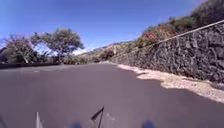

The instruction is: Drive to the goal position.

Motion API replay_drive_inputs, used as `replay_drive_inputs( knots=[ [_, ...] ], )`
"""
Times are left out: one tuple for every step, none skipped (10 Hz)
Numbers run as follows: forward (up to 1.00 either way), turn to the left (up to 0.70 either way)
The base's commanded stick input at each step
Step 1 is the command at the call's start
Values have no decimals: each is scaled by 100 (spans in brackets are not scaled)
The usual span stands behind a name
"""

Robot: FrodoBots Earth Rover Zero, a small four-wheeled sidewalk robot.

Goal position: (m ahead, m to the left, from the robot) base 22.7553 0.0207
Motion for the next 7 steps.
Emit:
replay_drive_inputs(
  knots=[
    [70, 0],
    [70, 0],
    [70, 0],
    [70, 0],
    [70, 0],
    [70, 0],
    [70, 0]
  ],
)
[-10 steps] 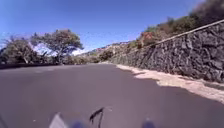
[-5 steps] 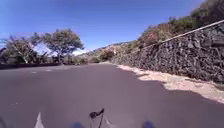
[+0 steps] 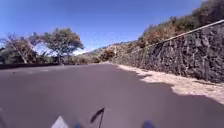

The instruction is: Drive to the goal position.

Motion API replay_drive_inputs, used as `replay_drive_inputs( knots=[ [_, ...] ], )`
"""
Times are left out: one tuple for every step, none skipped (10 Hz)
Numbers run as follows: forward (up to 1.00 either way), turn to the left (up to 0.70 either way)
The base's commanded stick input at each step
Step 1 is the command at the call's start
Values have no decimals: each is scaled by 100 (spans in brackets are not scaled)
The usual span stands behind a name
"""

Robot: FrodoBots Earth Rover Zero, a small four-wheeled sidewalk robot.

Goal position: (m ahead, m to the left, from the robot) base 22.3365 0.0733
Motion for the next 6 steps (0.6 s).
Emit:
replay_drive_inputs(
  knots=[
    [70, 0],
    [70, 0],
    [70, 0],
    [70, 0],
    [70, 0],
    [70, 0]
  ],
)
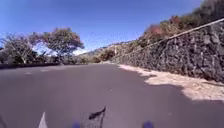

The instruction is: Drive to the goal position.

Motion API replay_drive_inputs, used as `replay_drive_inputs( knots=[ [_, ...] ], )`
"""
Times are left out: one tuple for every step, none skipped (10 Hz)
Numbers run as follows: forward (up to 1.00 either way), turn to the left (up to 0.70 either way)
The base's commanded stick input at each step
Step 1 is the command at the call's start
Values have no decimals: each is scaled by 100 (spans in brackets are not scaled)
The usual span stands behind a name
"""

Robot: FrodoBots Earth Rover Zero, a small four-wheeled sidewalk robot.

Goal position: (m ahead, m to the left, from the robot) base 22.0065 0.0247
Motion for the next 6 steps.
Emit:
replay_drive_inputs(
  knots=[
    [70, 0],
    [70, 0],
    [70, 0],
    [70, 0],
    [70, 0],
    [70, 0]
  ],
)
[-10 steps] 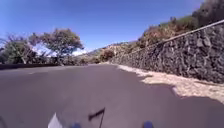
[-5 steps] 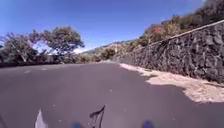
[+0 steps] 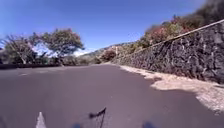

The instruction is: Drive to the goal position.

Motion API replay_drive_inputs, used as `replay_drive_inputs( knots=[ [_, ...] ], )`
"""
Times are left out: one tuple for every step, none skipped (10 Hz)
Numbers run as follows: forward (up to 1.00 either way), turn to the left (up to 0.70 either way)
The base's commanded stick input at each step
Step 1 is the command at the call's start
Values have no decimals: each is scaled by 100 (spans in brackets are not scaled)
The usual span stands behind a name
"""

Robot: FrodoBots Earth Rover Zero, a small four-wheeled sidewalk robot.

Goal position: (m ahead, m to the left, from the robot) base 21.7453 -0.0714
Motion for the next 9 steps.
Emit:
replay_drive_inputs(
  knots=[
    [70, 0],
    [70, 0],
    [70, 0],
    [70, 0],
    [70, 0],
    [70, 0],
    [70, 0],
    [70, 0],
    [70, 0]
  ],
)
